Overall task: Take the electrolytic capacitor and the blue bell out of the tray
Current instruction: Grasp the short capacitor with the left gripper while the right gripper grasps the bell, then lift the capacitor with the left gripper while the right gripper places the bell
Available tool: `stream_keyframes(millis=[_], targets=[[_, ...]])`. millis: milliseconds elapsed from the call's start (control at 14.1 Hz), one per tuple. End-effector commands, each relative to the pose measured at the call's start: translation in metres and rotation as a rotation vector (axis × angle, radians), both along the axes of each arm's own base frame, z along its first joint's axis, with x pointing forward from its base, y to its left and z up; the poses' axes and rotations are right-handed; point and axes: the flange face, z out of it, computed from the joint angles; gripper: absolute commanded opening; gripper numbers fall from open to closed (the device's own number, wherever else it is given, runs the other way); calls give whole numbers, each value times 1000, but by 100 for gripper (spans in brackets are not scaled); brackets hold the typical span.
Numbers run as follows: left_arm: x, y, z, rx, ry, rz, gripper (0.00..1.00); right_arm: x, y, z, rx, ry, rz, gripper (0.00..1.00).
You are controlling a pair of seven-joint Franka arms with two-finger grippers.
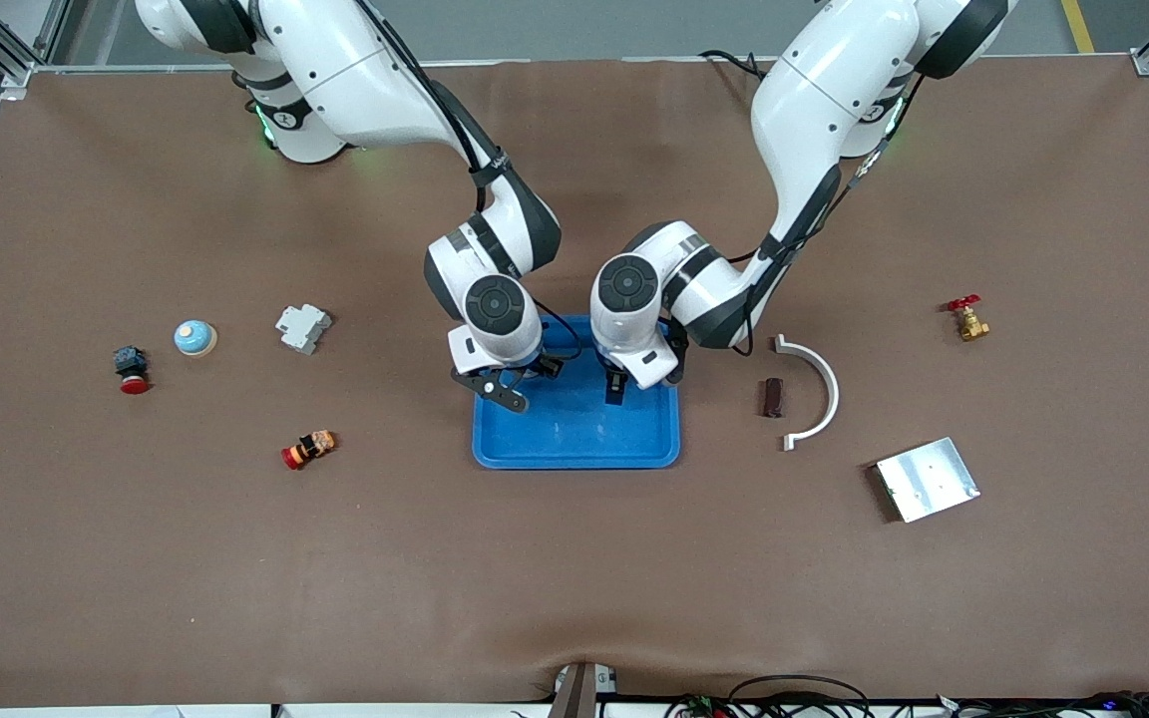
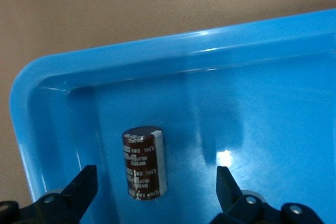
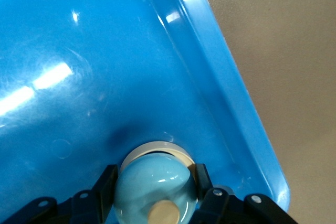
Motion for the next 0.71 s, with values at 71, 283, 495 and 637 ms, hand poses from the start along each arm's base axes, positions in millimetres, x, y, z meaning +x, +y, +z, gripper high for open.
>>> stream_keyframes(millis=[71,283,495,637], targets=[[-16,1,-10,30,30,-17,100,15,-14,27,36,-4,-36,25],[-16,7,-15,39,38,-28,100,27,-32,57,46,3,-56,21],[-15,13,-15,43,41,-36,100,41,-62,86,50,31,-33,20],[-16,11,-15,43,41,-41,100,57,-100,97,44,61,-19,18]])
